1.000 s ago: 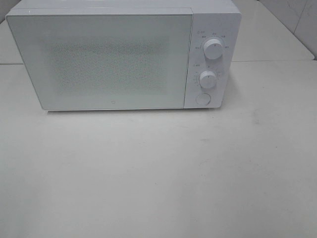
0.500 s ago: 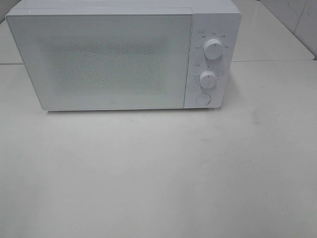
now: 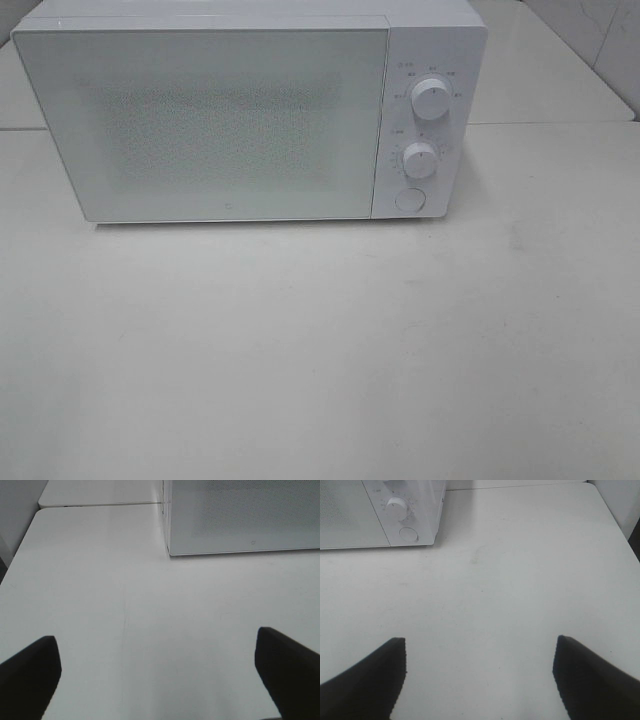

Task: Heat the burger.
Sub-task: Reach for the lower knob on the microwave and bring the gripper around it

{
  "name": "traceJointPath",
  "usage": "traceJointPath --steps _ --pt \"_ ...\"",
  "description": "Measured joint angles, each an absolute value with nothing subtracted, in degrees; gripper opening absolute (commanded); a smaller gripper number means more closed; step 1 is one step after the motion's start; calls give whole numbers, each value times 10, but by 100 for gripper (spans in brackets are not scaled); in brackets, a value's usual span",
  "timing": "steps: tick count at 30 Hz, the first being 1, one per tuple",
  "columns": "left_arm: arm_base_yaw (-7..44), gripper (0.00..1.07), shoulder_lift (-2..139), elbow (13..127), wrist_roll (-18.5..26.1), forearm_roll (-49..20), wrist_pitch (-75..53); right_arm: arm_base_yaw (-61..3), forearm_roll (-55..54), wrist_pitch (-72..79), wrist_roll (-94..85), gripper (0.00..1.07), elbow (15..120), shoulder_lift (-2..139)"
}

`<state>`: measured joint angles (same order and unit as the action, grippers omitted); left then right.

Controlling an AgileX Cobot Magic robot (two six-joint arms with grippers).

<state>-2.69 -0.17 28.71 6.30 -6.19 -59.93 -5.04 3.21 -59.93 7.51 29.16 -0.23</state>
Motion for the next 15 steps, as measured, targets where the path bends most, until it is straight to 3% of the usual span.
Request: traceJointPath --steps 15 --pt "-27 101 -2 287 63 -62 -599 -50 33 -523 75 75 300 31"
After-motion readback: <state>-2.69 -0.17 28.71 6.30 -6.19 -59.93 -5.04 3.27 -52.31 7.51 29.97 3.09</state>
